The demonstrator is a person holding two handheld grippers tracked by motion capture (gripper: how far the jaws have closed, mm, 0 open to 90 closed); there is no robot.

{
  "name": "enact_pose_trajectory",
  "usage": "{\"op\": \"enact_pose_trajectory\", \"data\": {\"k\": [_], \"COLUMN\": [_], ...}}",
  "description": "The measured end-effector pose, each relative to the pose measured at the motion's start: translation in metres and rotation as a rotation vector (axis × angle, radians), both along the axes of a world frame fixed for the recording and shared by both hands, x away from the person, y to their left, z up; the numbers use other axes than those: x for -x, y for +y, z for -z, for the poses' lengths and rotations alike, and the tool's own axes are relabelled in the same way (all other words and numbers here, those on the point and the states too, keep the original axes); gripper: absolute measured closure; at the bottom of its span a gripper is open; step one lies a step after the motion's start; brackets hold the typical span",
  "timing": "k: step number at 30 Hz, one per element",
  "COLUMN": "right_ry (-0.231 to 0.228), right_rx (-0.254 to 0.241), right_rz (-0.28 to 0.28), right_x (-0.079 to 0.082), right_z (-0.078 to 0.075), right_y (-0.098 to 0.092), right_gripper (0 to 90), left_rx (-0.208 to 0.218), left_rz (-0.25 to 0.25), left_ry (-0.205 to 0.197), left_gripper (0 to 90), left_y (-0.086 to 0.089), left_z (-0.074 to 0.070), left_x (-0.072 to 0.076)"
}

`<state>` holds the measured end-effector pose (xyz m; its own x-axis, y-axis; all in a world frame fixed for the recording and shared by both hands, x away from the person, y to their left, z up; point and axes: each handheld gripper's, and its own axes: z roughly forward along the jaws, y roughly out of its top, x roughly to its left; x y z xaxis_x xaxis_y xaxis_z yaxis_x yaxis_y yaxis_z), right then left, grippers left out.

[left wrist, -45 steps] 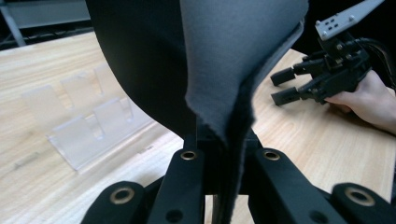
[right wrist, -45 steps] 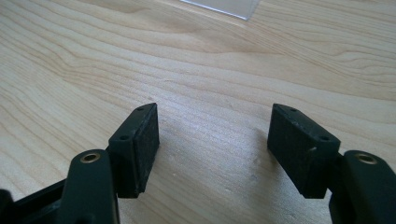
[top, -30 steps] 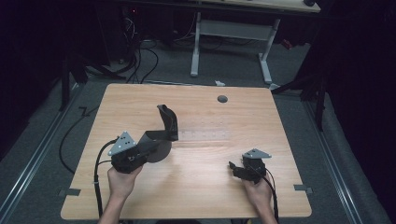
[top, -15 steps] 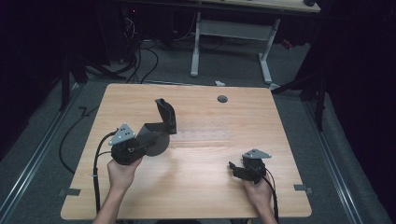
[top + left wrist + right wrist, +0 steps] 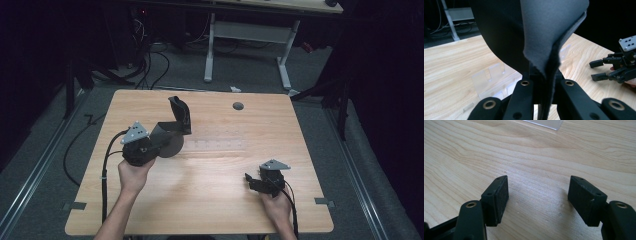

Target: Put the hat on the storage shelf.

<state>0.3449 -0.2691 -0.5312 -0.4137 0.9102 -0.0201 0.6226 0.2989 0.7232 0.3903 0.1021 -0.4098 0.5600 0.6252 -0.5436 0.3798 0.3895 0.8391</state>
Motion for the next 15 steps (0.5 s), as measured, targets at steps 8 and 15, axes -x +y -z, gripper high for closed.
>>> {"op": "enact_pose_trajectory", "data": {"k": [8,15], "right_ry": [0.0,0.0], "right_rx": [-0.001,-0.001], "right_rz": [0.0,0.0], "right_x": [0.0,0.0], "right_z": [0.0,0.0], "right_y": [0.0,0.0], "right_gripper": [33.2,33.2], "left_rx": [-0.002,-0.038], "left_rz": [-0.022,-0.053], "left_ry": [-0.011,-0.042], "left_gripper": [86.0,86.0], "left_y": [0.002,-0.003], "left_z": [-0.005,-0.006], "left_x": [-0.014,-0.022]}}
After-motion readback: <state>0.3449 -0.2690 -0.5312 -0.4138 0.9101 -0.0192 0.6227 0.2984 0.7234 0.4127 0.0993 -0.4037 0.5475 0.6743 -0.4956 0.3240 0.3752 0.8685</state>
